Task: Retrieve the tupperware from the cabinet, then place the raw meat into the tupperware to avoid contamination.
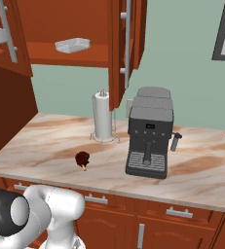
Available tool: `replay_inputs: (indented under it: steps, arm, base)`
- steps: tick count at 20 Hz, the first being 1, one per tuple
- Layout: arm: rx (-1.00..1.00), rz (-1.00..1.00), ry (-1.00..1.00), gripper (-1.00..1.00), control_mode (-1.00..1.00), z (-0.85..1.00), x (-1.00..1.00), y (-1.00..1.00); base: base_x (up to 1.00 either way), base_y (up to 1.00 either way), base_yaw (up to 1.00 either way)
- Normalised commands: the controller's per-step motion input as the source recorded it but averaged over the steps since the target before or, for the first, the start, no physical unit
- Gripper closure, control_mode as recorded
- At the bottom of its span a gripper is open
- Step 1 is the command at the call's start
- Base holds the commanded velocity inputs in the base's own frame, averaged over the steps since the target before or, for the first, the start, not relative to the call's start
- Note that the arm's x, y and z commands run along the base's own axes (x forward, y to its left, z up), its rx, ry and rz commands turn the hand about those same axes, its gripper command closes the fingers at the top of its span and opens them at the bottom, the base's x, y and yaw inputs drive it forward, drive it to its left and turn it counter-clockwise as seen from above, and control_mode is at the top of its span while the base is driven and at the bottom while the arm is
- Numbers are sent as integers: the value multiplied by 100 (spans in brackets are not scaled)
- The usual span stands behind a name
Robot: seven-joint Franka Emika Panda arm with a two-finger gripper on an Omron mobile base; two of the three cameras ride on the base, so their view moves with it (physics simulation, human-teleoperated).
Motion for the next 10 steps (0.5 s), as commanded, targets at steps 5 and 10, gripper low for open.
replay_inputs:
  steps: [5,10]
  arm:
    - [-5,3,-2,-100,-100,12,-40,-28]
    - [-9,3,-1,-100,-100,6,-41,-44]
  base:
    - [0,0,0]
    - [0,0,0]
